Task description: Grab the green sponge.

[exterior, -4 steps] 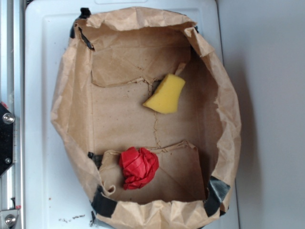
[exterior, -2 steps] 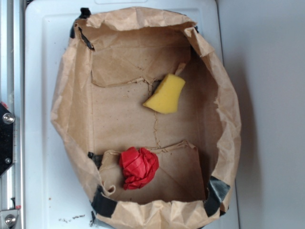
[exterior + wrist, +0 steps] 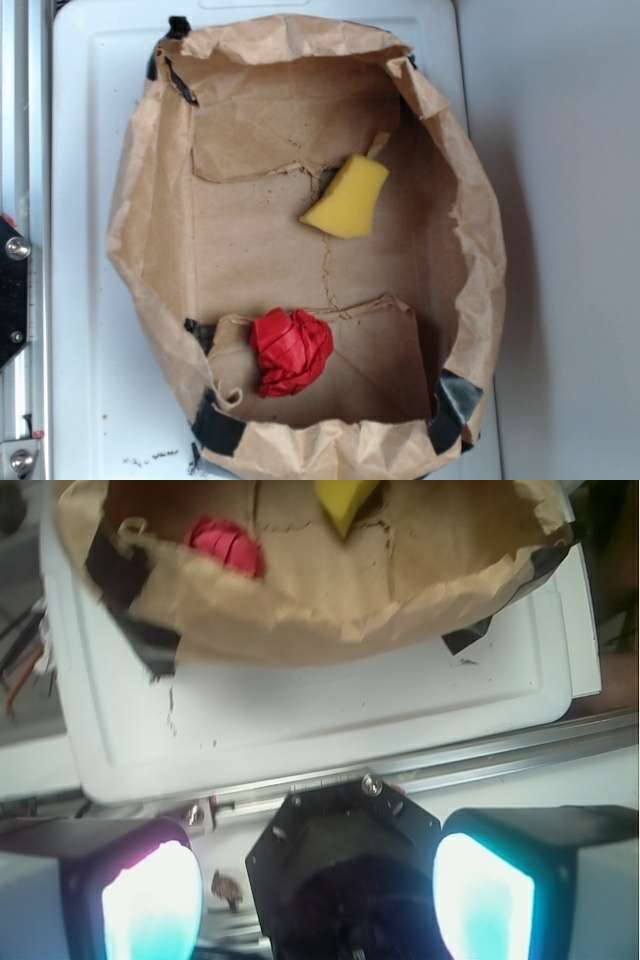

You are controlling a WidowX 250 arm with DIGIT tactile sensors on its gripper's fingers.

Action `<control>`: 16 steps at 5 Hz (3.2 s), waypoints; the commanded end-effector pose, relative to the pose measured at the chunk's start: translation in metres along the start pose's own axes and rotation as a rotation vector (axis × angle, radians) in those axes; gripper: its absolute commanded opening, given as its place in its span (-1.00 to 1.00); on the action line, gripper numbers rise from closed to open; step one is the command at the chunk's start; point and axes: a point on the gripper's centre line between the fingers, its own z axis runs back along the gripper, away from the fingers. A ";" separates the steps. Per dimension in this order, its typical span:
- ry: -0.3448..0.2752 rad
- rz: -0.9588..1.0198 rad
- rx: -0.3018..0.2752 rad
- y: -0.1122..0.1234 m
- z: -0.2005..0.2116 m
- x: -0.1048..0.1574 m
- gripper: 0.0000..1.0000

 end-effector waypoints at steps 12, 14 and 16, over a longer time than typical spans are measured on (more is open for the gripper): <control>-0.205 0.204 0.057 0.013 -0.100 0.158 1.00; -0.214 0.476 0.047 0.034 -0.110 0.159 1.00; -0.239 0.588 0.017 0.045 -0.123 0.163 1.00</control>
